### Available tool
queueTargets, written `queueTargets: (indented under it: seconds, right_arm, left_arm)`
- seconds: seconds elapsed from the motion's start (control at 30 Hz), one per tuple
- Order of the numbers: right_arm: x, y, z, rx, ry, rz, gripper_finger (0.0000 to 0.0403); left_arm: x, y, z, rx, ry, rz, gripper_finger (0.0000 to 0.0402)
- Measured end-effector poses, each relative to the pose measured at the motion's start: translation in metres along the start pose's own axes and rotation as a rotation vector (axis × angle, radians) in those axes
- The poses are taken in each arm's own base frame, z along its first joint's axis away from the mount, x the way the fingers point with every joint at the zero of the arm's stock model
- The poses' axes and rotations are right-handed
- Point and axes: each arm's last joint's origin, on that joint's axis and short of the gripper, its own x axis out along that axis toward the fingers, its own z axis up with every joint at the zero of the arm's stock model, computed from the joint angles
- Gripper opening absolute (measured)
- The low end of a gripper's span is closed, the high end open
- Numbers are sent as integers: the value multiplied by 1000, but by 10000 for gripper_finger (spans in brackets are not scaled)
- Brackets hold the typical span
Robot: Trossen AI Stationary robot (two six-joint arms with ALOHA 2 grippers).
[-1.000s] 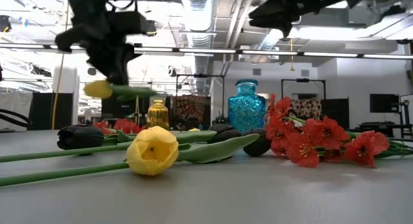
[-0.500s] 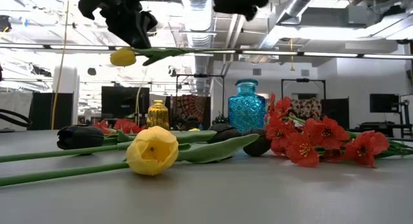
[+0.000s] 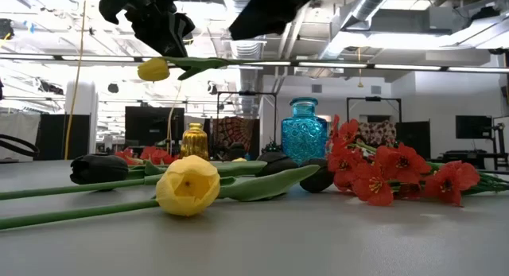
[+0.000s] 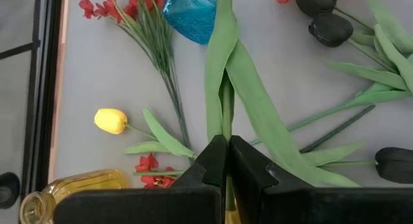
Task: Sort flowers into vase by color
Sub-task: Put the middle yellow flower into the yellow vase
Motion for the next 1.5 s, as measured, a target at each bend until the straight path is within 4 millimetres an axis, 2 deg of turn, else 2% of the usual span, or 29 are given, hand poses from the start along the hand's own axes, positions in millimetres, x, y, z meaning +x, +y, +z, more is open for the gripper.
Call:
queueTargets:
  seconds: [0.23, 0.53, 0.87, 1.1, 1.27, 1.5]
  right_arm:
    - [22, 4, -5, -12, 93, 10, 156]
    - [22, 3, -6, -11, 114, 1, 148]
    - [22, 4, -11, 16, 165, 2, 98]
    - [22, 4, -11, 16, 166, -1, 36]
    - [22, 2, -10, 19, 158, -5, 35]
    - [22, -6, -11, 32, 161, -18, 35]
  left_arm:
    - [0, 0, 1, -3, -13, 6, 0]
    - [0, 0, 1, -3, -14, 6, 0]
    - [0, 0, 2, -5, -21, 7, 0]
    - [0, 1, 3, -15, -26, 14, 2]
    - [-6, 4, 12, -40, -77, 44, 33]
    - [-37, 17, 35, -52, -147, 119, 107]
